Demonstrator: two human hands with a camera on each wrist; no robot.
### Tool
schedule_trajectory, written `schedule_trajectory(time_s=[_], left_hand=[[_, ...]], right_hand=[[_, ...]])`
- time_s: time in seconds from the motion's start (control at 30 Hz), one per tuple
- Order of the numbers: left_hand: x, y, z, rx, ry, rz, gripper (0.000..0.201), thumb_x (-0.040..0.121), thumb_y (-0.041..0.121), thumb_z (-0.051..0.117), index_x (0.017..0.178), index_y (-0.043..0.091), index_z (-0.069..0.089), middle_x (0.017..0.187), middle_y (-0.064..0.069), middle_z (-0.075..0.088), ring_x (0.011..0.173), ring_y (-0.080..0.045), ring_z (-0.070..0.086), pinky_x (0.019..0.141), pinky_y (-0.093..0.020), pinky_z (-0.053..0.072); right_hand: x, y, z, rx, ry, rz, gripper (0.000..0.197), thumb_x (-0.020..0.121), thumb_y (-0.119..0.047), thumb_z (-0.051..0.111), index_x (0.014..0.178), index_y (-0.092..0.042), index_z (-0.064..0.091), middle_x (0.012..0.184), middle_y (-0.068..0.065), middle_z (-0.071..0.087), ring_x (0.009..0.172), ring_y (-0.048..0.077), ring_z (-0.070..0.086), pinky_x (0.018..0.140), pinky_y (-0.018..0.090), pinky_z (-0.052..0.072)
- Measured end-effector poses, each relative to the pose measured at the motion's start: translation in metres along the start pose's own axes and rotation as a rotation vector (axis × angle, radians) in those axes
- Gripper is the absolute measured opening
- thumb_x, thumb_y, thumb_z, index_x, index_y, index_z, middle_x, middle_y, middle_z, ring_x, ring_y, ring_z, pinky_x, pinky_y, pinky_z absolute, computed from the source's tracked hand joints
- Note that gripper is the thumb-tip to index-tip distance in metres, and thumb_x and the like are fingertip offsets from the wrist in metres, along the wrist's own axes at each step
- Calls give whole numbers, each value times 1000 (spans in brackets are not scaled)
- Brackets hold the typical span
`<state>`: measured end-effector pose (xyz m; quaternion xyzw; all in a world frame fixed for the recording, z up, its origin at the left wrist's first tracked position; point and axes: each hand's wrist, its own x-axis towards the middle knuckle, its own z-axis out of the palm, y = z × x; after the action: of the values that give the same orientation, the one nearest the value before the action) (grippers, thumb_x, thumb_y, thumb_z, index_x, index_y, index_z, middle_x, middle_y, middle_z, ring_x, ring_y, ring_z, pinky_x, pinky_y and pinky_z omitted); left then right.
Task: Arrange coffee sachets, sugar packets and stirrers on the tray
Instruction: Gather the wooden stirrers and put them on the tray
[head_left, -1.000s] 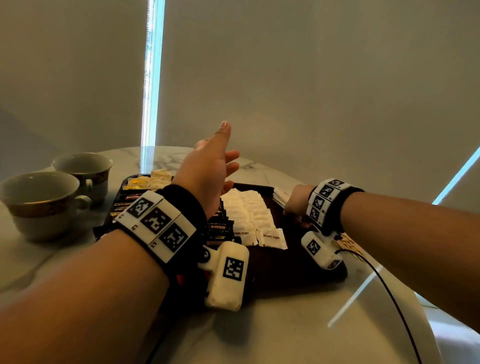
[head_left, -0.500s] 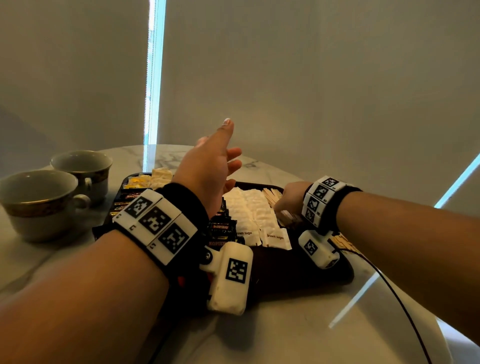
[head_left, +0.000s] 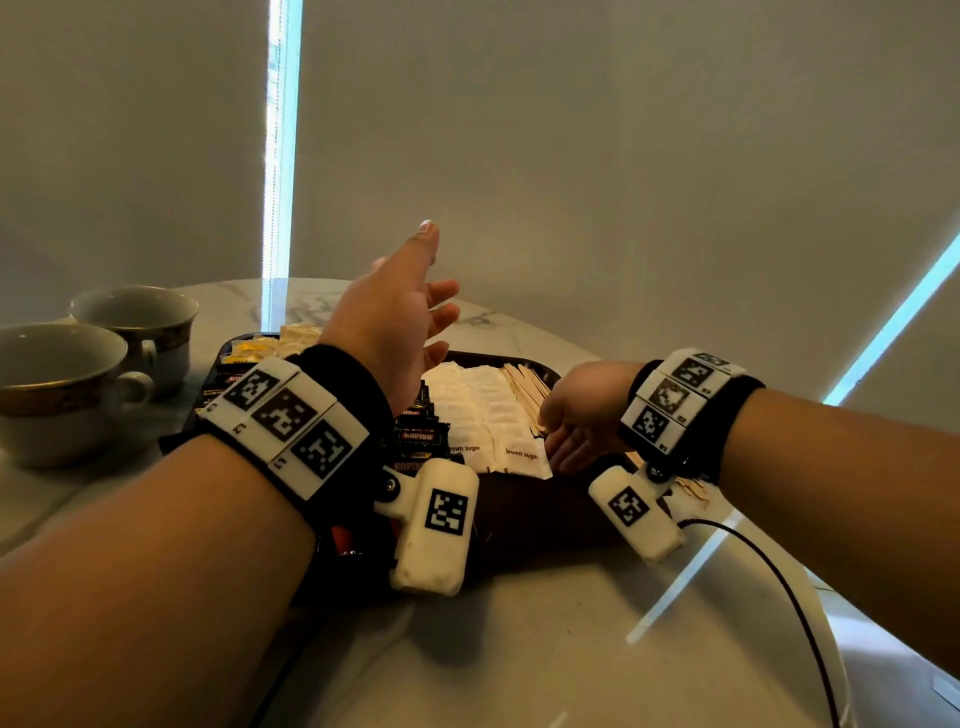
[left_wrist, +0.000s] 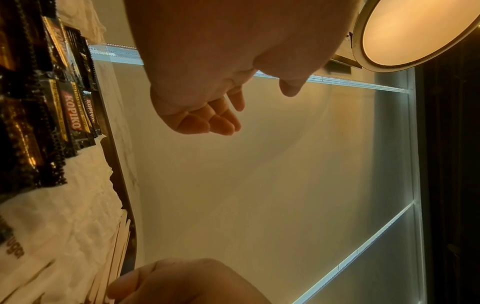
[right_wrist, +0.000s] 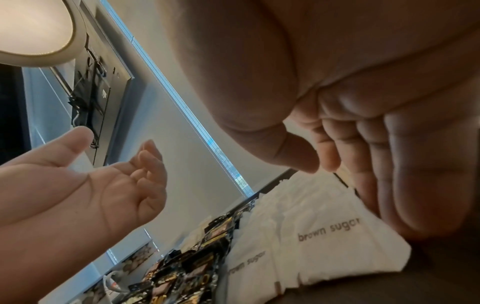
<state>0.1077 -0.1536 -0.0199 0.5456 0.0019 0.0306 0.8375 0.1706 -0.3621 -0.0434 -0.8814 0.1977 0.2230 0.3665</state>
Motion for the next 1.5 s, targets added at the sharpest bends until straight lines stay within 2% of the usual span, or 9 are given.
schedule_trajectory(time_s=[0.1, 0.2, 0.3, 0.4, 0.53, 0.73, 0.93, 1.1, 1.5], left_hand=[[-2, 0, 0, -8, 2, 4, 40, 100, 57, 49, 123, 25, 57, 118, -4, 64, 105, -20, 59, 75, -36, 44], [-2, 1, -1, -6, -1, 6, 41, 101, 58, 48, 124, 25, 57, 119, -4, 64, 105, -20, 59, 77, -36, 45], [-2, 0, -1, -3, -9, -2, 40, 101, 58, 47, 123, 25, 56, 117, -3, 63, 104, -20, 59, 76, -36, 44], [1, -3, 0, -9, -6, -10, 41, 101, 59, 47, 123, 25, 57, 116, -3, 63, 102, -19, 59, 75, -36, 45], [6, -7, 0, -18, -4, -13, 37, 101, 58, 47, 116, 27, 58, 113, -2, 64, 99, -19, 59, 74, -35, 44], [12, -14, 0, -21, -8, -18, 36, 101, 58, 48, 114, 26, 58, 111, -2, 63, 94, -17, 57, 70, -32, 44], [13, -17, 1, -7, -4, -26, 38, 101, 58, 47, 117, 26, 58, 112, -2, 63, 94, -17, 57, 71, -32, 44], [16, -18, -1, -19, 2, -25, 39, 99, 60, 49, 116, 27, 60, 111, -1, 63, 91, -15, 58, 69, -32, 43], [13, -17, 1, -23, 12, -15, 39, 99, 59, 49, 116, 26, 60, 111, -1, 64, 91, -15, 59, 68, -30, 45]], right_hand=[[4, -1, 1, -38, 39, -76, 32, 101, -12, 49, 120, 12, 58, 92, 22, 69, 107, 41, 68, 98, 49, 55], [4, -3, -7, 29, -33, -8, 38, 105, -14, 43, 135, 11, 48, 95, 25, 63, 99, 39, 65, 105, 50, 46], [0, -6, -25, -98, 127, -44, 27, 100, -13, 53, 121, 3, 59, 102, 19, 70, 89, 31, 69, 82, 42, 59], [4, 5, -55, -159, 327, -95, 27, 95, -23, 62, 113, -4, 64, 103, 12, 71, 94, 27, 70, 86, 42, 59], [9, 38, -84, -224, 485, -21, 47, 91, -40, 69, 123, -8, 59, 115, 12, 65, 105, 29, 63, 96, 47, 54], [23, 62, -91, -221, 366, 176, 98, 76, -61, 77, 151, -14, 37, 153, 21, 40, 134, 43, 44, 107, 57, 42], [39, 58, -82, -266, 306, 181, 108, 68, -59, 84, 152, -13, 35, 152, 20, 43, 131, 41, 48, 107, 54, 44], [41, 49, -74, -608, 385, 112, 80, 81, -62, 71, 144, -18, 51, 148, 11, 51, 130, 33, 52, 108, 43, 45], [56, 54, -82, -734, 416, 71, 81, 71, -61, 81, 131, -10, 59, 110, 8, 63, 99, 29, 61, 93, 40, 53]])
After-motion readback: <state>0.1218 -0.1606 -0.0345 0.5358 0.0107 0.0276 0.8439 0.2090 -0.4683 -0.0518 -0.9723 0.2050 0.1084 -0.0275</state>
